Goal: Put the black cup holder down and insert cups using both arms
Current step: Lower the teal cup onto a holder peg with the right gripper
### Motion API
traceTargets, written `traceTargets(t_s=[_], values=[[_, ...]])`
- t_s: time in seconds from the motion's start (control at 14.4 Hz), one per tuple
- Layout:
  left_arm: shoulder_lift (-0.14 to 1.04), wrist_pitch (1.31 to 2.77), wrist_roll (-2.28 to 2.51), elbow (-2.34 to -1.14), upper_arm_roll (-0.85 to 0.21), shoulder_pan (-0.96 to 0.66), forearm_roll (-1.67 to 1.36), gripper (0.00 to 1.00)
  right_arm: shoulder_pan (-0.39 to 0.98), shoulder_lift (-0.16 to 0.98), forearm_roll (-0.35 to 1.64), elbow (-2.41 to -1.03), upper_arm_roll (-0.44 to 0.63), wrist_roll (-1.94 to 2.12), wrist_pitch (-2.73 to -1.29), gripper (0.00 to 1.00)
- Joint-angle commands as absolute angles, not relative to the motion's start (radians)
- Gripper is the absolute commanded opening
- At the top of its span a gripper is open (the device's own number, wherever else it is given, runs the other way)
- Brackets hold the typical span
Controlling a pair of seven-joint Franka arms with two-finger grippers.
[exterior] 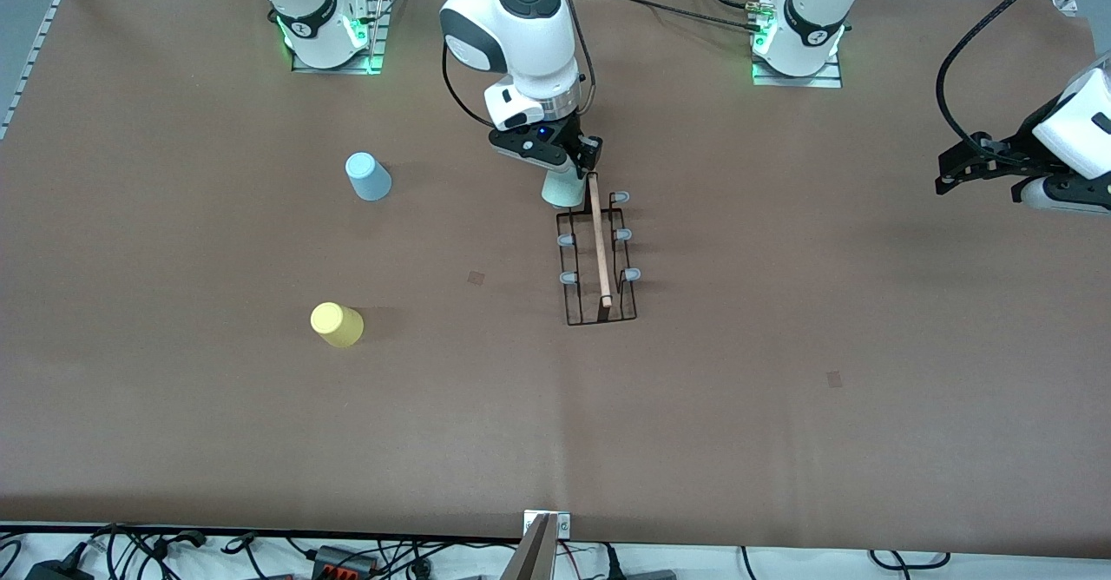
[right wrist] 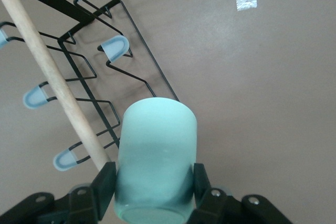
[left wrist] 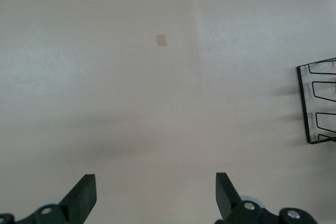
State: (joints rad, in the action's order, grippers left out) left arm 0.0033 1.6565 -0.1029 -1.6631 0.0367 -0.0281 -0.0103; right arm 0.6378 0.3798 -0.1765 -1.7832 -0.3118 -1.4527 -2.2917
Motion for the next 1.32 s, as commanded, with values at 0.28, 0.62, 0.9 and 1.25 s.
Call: traceTargets(t_s=[0.28, 0.62, 0.9, 1.25], values=[[-0.009, 1.647, -0.101, -1.66, 0.04, -0.029, 0.009, 1.0, 0.614, 0.371, -0.187, -1.721, -0.305, -1.439, -2.217, 0.0], [-0.009, 1.631, -0.101, -1.66, 0.038, -0.029, 0.011, 1.0, 0.598, 0.387, -0.074, -1.72, -0.279, -1.37, -2.252, 0.0], [-0.009, 1.629, -0.101, -1.66, 0.038, -0.029, 0.011, 1.0, 0.595, 0.391, -0.045, -1.72, -0.278, -1.333, -2.253, 0.0], [-0.012, 1.608, -0.1, -1.66, 0.035, -0.028, 0.011, 1.0, 0.597, 0.419, -0.012, -1.721, -0.247, -1.272, -2.255, 0.0]])
